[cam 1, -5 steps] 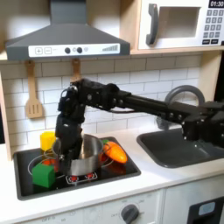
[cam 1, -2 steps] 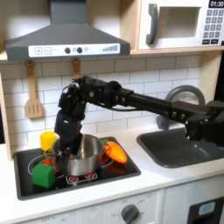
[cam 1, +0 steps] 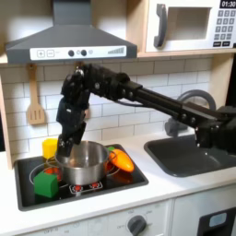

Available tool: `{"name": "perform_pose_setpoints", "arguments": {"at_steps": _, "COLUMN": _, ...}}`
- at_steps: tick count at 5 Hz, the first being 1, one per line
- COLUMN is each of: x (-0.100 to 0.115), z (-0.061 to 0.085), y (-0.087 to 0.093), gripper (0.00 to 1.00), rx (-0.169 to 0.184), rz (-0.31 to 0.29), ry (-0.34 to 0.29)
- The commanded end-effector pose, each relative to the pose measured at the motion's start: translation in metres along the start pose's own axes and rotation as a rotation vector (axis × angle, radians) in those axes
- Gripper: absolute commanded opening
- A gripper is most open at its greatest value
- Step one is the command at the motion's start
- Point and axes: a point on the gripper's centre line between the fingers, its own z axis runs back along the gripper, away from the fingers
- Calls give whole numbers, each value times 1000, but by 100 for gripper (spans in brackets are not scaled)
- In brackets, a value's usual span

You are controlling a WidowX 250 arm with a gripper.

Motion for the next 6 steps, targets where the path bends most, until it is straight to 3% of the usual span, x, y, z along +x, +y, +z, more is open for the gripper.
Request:
{"name": "perform_pose_setpoints", "arguments": {"at_steps": 1, "x": 18, "z": -10, "y": 0, "gripper": 100, "rx": 34, "rz": 80, "ry": -6}}
{"name": "perform_pose_setpoints", "arguments": {"at_steps": 3, "x": 27, "z": -19, "y": 0, "gripper": 100, "rx": 52, "rz": 88, "ry": -9}}
{"name": "perform_pose_setpoints", "arguments": {"at_steps": 4, "x": 25, "z": -15, "y": 5, "gripper": 100, "rx": 52, "rz": 77, "ry": 21}}
{"name": "perform_pose_setpoints", "arguments": {"at_steps": 5, "x": 28, "z": -10, "y": 21, "gripper": 100, "rx": 50, "rz": 73, "ry": 41}}
{"name": "perform_pose_setpoints", "arguments": {"at_steps": 6, "x": 30, "z": -8, "y": 35, "gripper": 100, "rx": 26, "rz": 77, "ry": 55}}
